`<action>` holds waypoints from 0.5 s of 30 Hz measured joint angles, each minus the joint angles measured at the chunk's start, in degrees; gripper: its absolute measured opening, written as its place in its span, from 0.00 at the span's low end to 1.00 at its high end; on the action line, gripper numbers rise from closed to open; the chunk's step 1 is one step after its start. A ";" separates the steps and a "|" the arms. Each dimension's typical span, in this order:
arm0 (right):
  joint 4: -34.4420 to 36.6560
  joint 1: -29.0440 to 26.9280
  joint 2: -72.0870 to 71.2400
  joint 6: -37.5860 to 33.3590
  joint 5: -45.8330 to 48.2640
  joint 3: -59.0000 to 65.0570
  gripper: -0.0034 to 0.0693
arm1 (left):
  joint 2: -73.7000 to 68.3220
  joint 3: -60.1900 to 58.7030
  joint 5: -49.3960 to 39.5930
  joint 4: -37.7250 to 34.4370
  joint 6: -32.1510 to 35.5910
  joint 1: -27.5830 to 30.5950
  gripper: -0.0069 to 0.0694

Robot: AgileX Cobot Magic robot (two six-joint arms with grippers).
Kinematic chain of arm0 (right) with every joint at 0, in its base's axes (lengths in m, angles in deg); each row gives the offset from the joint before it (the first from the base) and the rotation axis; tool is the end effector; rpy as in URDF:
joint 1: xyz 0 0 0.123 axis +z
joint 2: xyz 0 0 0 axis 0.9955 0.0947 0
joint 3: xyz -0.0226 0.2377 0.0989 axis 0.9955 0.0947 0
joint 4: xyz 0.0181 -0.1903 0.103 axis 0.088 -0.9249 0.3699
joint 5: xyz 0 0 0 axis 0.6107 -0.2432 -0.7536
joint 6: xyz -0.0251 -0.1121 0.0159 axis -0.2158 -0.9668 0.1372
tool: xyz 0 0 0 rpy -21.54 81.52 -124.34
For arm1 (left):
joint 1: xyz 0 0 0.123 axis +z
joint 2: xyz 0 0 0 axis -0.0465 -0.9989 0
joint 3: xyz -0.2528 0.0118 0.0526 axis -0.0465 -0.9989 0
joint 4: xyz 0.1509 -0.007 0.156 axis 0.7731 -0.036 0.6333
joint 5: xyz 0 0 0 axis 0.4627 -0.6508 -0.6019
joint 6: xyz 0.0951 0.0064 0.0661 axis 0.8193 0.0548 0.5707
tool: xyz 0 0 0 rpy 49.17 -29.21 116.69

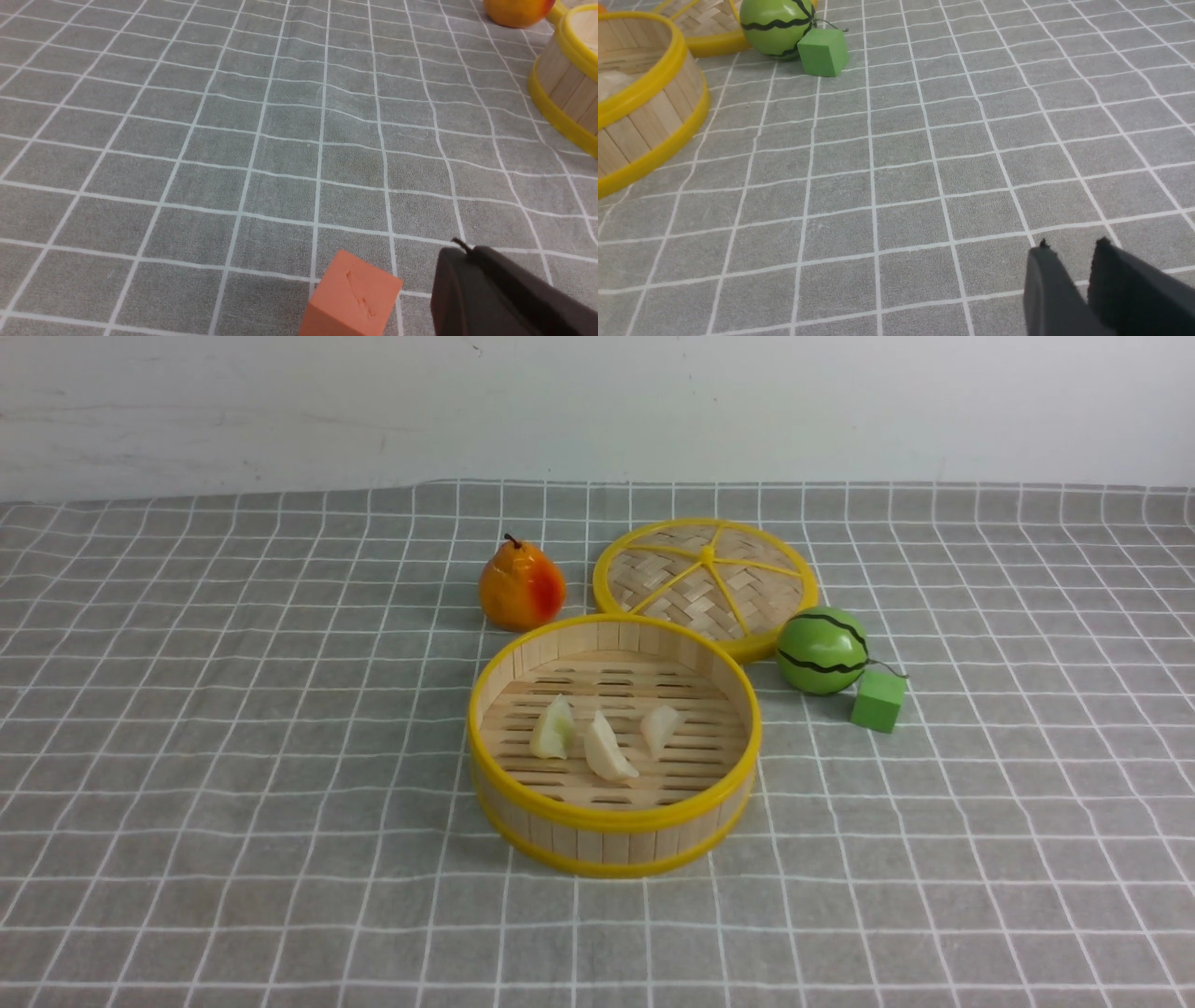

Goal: Put the dumplings into the steamer on the table with the grey tablecloth.

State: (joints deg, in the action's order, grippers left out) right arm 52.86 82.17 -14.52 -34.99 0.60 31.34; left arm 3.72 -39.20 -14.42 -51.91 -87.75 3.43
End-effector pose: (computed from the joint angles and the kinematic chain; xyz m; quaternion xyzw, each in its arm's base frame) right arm 0.0671 -0.0039 0.1665 0.0911 0.8034 0.0362 0.5874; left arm 0.0682 0.0003 0.1635 -0.0686 0.8033 -0.0458 0.5898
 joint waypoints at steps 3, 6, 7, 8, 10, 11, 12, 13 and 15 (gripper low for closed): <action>0.00 0.00 0.00 0.00 0.00 0.00 0.25 | 0.00 0.00 0.00 0.00 0.00 0.00 0.07; 0.00 0.00 0.00 0.00 0.00 0.00 0.25 | 0.00 0.00 0.00 0.00 0.00 0.00 0.07; 0.00 0.00 0.00 0.00 0.00 0.00 0.26 | 0.00 0.00 0.00 0.00 0.00 0.00 0.07; 0.00 0.00 0.00 0.00 0.00 0.00 0.26 | 0.00 0.00 0.00 0.00 0.00 0.00 0.07; 0.00 0.00 0.00 0.00 0.00 0.00 0.26 | 0.00 0.00 0.00 0.00 0.00 0.00 0.07; 0.00 0.00 0.00 0.00 0.00 0.00 0.26 | 0.00 0.00 0.00 0.00 0.00 0.00 0.07; 0.00 0.00 0.00 0.00 0.00 0.00 0.26 | 0.00 0.00 0.00 0.00 0.00 0.00 0.07; 0.00 0.00 0.00 0.00 0.00 0.00 0.26 | 0.00 0.00 0.00 0.00 0.00 0.00 0.08; 0.00 0.00 0.00 0.00 0.00 0.00 0.26 | 0.00 0.00 0.00 0.00 0.00 0.00 0.08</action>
State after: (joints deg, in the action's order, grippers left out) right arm 52.86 82.17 -14.52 -34.99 0.60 31.34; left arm 3.72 -39.20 -14.42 -51.91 -87.75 3.43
